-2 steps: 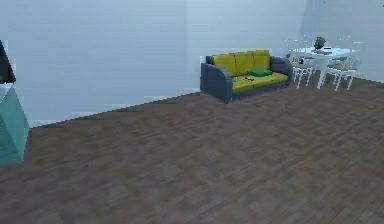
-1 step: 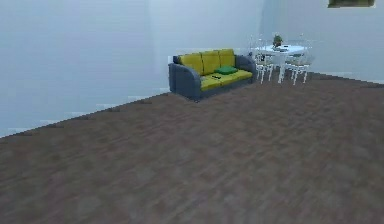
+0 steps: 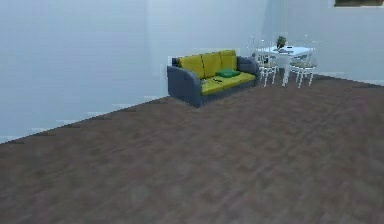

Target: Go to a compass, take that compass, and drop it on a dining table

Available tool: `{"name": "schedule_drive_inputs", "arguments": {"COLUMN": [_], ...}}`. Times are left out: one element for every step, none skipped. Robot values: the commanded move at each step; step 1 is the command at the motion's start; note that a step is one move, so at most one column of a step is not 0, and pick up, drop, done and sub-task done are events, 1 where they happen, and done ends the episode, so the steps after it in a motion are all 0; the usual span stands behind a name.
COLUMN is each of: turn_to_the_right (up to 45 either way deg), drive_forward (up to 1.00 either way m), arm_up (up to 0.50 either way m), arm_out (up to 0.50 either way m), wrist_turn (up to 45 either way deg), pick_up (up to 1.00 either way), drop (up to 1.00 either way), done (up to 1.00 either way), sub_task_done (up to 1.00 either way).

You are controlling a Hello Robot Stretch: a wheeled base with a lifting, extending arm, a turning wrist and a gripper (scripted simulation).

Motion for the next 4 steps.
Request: {"name": "schedule_drive_inputs", "arguments": {"turn_to_the_right": [24.0, 0.0, 0.0, 3.0], "drive_forward": [0.0, 1.0, 1.0, 0.0], "arm_up": [0.0, 0.0, 0.0, 0.0], "arm_out": [0.0, 0.0, 0.0, 0.0], "wrist_turn": [0.0, 0.0, 0.0, 0.0], "pick_up": [0.0, 0.0, 0.0, 0.0], "drop": [0.0, 0.0, 0.0, 0.0], "done": [0.0, 0.0, 0.0, 0.0], "sub_task_done": [0.0, 0.0, 0.0, 0.0]}}
